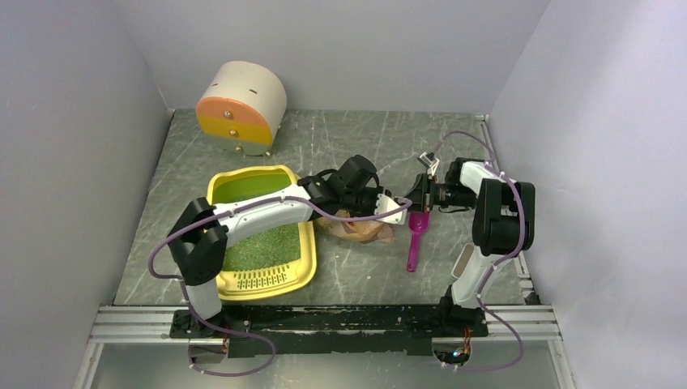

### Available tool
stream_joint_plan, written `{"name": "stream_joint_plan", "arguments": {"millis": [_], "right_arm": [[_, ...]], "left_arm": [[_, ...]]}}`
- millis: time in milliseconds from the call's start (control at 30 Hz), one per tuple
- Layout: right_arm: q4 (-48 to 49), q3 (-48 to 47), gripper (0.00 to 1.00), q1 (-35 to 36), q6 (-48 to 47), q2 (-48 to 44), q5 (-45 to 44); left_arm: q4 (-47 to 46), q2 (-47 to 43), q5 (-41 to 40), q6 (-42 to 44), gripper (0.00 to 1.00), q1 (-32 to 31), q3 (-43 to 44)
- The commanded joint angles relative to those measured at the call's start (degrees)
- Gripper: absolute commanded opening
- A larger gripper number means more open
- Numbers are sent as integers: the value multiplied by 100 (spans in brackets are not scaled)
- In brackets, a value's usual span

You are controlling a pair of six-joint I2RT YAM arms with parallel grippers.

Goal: Fill the litter box with clean litter
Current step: Close the cat litter bag at the center of the board.

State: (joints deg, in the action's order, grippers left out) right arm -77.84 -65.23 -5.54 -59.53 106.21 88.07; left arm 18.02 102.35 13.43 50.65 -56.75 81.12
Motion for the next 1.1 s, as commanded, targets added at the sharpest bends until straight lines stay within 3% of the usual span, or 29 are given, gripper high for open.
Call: {"name": "stream_joint_plan", "arguments": {"millis": [0, 133, 267, 400, 600, 700, 833, 867, 900, 933, 1067], "right_arm": [[-208, -48, 12, -26, -88, -417, 526], [-205, -77, 26, -60, -206, -687, 518], [-206, 1, 31, -505, -399, -788, 518], [-214, -31, 33, -872, -380, -550, 518], [-222, -145, 38, -856, -149, -288, 518], [-215, -239, 39, -617, -4, -415, 526], [-191, -309, 44, 53, -84, -1315, 532], [-183, -303, 54, 200, -182, -1551, 523], [-131, -232, 92, 292, -302, -1805, 519], [-43, -158, 99, 335, -372, -2022, 514], [58, -27, 100, 178, -722, -2356, 481]], "left_arm": [[667, 215, -375, 113, 31, -14, 95], [797, 241, -474, -24, 13, -12, 147], [802, 102, -462, -220, 5, 2, 182], [846, -147, -412, -450, 5, -1, 281], [1242, -170, -361, -686, 5, 5, 534], [1193, -228, -410, -769, 5, 6, 448], [779, -474, -527, -731, 5, 1, 104], [730, -520, -537, -692, 5, 6, 26], [719, -539, -566, -649, 5, 5, -15], [737, -535, -555, -634, 5, 5, -19], [721, -513, -450, -642, 5, 6, -32]]}}
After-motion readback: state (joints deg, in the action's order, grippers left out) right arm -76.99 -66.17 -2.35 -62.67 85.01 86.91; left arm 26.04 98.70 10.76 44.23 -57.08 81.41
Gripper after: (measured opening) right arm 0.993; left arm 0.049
